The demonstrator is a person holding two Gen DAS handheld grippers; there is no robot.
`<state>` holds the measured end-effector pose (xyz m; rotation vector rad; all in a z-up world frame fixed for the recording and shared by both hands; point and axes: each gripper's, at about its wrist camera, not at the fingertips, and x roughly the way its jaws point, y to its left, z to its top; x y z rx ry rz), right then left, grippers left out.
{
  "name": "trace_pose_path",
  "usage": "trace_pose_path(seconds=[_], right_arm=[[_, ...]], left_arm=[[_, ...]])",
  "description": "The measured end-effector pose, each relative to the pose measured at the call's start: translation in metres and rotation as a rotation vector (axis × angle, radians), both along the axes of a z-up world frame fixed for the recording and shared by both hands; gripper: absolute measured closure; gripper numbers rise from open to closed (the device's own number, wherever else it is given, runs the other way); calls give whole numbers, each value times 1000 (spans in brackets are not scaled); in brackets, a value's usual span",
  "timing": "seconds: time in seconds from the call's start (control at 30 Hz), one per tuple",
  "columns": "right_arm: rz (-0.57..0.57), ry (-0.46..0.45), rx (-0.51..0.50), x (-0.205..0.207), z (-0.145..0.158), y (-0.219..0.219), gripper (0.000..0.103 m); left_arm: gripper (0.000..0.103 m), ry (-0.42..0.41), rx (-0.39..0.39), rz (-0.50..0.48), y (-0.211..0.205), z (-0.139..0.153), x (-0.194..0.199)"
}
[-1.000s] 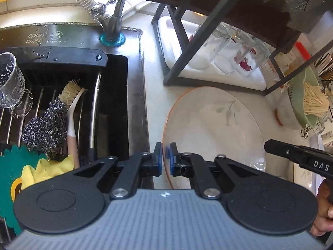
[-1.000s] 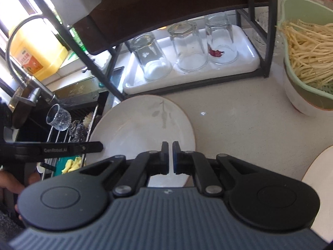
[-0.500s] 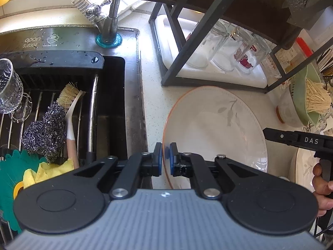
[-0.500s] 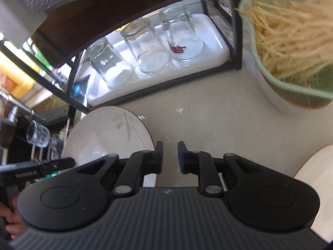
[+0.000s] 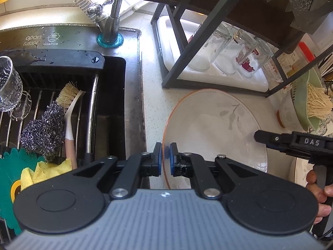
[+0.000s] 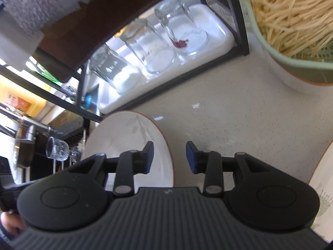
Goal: Organize plates and bowls
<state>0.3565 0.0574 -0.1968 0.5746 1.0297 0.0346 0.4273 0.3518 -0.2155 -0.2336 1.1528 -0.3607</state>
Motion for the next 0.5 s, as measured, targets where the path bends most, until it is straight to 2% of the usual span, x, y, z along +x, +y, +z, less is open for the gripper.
trace_pose_path(seconds=[0.1,0.17,0.23,0.5], right_arm=[[29,14,-4,1,-4,5,68],[42,11,3,0,-4,7,78],[49,19,4,1,-6,10,82],[56,8,17,4,-4,10,82]], left_arm=[[94,7,-8,4,1,-1,1],[94,6,-7,-2,1,-1,2],[94,4,-5,-5,0,0,3],[94,-5,8,-10,0,6,10]])
